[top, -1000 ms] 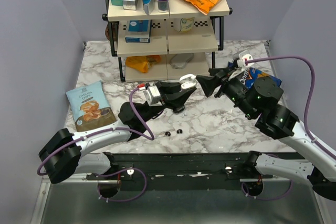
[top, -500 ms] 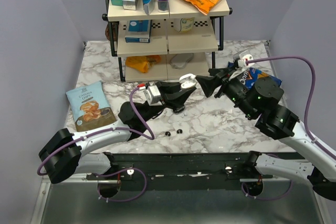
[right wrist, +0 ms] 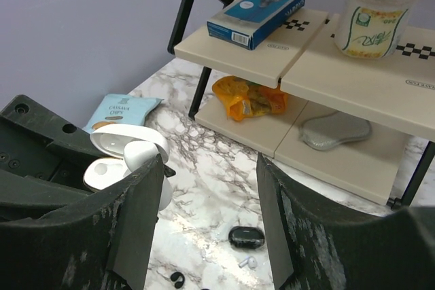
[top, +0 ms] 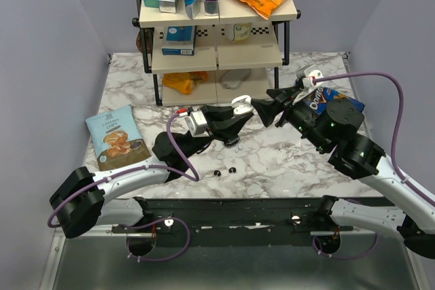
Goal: Insert the wireless bluetooth earbuds into the charging case
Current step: Adjust the earbud with the charging case.
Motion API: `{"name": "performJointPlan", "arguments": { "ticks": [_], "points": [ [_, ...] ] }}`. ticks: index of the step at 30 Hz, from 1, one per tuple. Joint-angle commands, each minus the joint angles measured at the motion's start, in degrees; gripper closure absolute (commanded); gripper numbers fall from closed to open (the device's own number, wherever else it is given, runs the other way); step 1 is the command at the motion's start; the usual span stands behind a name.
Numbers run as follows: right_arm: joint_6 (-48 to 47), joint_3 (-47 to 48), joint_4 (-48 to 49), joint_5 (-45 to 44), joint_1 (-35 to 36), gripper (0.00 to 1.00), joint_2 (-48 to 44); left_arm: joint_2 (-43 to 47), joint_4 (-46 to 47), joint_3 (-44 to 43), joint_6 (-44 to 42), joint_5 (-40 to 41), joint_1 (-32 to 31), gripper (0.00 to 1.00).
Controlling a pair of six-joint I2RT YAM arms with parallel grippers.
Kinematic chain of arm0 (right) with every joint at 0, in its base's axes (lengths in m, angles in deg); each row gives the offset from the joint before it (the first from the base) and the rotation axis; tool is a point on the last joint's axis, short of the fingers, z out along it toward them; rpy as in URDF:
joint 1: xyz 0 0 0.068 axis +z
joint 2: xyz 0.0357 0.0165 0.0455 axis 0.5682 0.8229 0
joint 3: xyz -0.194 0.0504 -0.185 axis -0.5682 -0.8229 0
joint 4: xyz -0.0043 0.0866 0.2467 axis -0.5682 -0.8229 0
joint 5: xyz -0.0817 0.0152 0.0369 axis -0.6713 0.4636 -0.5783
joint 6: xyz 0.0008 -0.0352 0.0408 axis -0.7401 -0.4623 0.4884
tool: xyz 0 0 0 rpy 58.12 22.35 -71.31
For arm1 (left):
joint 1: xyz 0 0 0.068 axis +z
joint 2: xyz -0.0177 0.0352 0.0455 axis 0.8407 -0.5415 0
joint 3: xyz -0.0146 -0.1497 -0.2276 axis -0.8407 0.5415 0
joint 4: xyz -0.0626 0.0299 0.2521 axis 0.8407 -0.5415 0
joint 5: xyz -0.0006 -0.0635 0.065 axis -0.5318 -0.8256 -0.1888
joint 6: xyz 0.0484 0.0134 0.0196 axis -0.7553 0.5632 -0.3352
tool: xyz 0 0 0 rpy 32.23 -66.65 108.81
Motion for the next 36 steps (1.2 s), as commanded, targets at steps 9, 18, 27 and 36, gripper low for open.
{"name": "performJointPlan", "arguments": {
  "ticks": [9,18,27,36],
  "points": [
    [-1.27,0.76,1.53,-0.14,0.51,0.32,-2.46,1.4,1.2,0.26,-0.27,-3.24,-0.03,1.0],
    [-1.45,1.73,0.56,-0.41,0.51,0.32,-0.87,1.75,1.37,0.7,-0.01,-4.21,-0.03,1.0],
    [-1.97,1.73,1.44,3.54,0.51,0.32,-0.61,1.31,1.46,0.43,0.61,-6.76,-0.03,1.0],
    [-3.03,2.52,-0.05,10.13,0.42,0.32,-0.35,1.66,0.93,0.08,1.05,-9.3,-0.03,1.0]
  ]
}}
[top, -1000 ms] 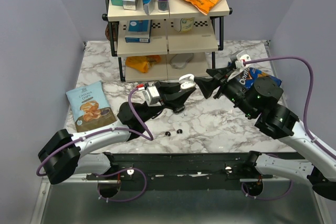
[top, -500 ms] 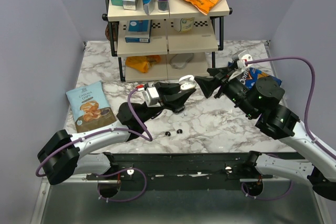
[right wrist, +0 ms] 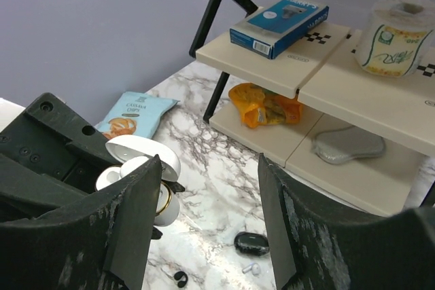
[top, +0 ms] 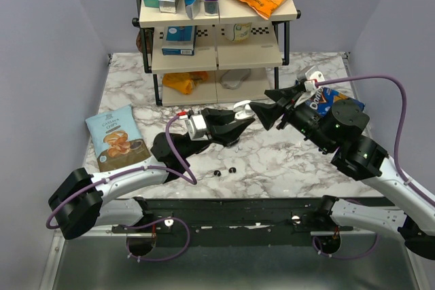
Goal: Insert the wireless bluetooth earbuds into the charging case
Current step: Adjust the earbud with the charging case.
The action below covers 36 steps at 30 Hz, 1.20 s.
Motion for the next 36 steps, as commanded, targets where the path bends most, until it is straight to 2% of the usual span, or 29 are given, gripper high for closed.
{"name": "performJointPlan", "arguments": {
  "ticks": [1,23,36],
  "points": [
    [-1.09,2.5,-0.95,5.74,0.55,0.32,0.64,0.72,0.95,-0.31,0.59,-4.65,-0.07,1.0],
    [-0.74,0.92,-1.66,-1.55,0.47,0.28,-2.35,2.04,-0.8,1.18,1.29,-2.37,0.1,1.0],
    [0.32,1.97,-6.75,3.2,0.55,0.27,-0.42,2.92,-5.27,1.45,1.12,2.55,0.19,1.0]
  ]
}}
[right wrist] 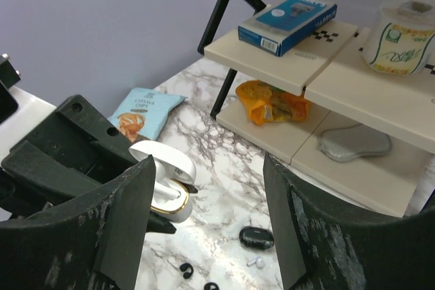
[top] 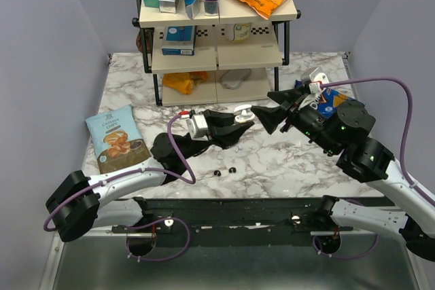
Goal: Insert the wireless bluetooth earbuds into the charging case
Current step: Adjust the earbud with the charging case.
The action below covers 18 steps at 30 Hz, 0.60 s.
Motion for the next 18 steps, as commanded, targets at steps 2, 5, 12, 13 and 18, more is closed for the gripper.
{"name": "performJointPlan", "arguments": {
  "ticks": [2,5,12,13,18],
  "points": [
    [0.23,1.08,-5.38,1.01,0.47,0.27,1.66,1.48,-2.23,-0.13,-0.06,2.86,0.19,1.0],
    [0.23,0.55,-5.39,1.01,0.38,0.26,1.93,1.74,-3.02,0.22,-0.06,3.12,0.19,1.0],
    [0.23,0.11,-4.85,2.24,0.38,0.26,1.49,1.92,-3.46,0.57,-0.24,3.39,0.28,1.0],
    [0.15,0.02,-4.85,2.24,0.47,0.26,1.4,1.92,-3.46,0.66,-0.33,3.39,0.28,1.0],
    [-0.03,-0.07,-4.5,3.9,0.47,0.32,0.26,1.92,-3.81,0.66,-0.15,3.3,0.28,1.0]
  ]
}}
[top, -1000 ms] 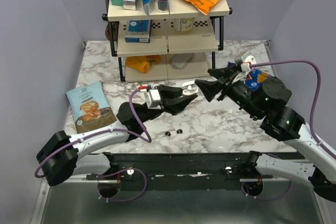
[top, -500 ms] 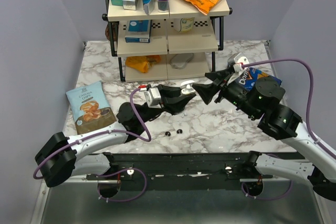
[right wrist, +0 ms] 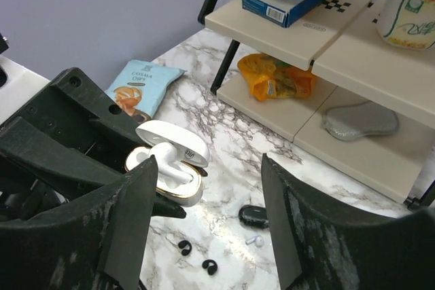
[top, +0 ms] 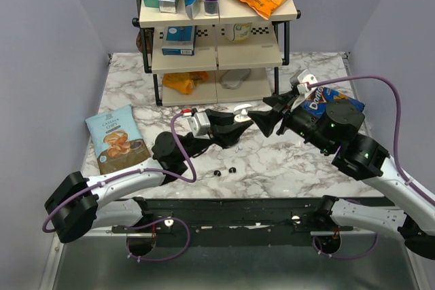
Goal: Insert the wireless bluetooth earbuds into the charging case
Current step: Adjust the earbud with the charging case.
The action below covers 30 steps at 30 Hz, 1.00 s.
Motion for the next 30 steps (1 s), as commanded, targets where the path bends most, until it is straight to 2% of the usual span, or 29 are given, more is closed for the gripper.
{"name": "performJointPlan", "arguments": {
  "ticks": [1,6,12,17,30],
  "points": [
    [-0.27,0.24,-0.92,3.34,0.45,0.34,-1.47,1.07,0.12,0.38,0.04,0.77,0.37,1.0],
    [-1.77,6.81,-8.45,6.93,0.36,0.46,1.5,1.68,-3.21,-0.32,0.49,0.77,0.46,1.0],
    [-2.65,16.05,-21.46,7.3,0.36,0.46,7.05,2.82,-6.11,-0.41,0.49,0.68,0.63,1.0],
    [-1.59,20.19,-27.36,7.3,0.45,0.49,10.39,3.18,-6.73,-0.5,0.84,0.5,0.63,1.0],
    [-0.8,19.4,-26.15,6.16,0.45,0.5,11.1,3.26,-7.88,-1.21,0.93,-0.38,0.63,1.0]
  ]
}}
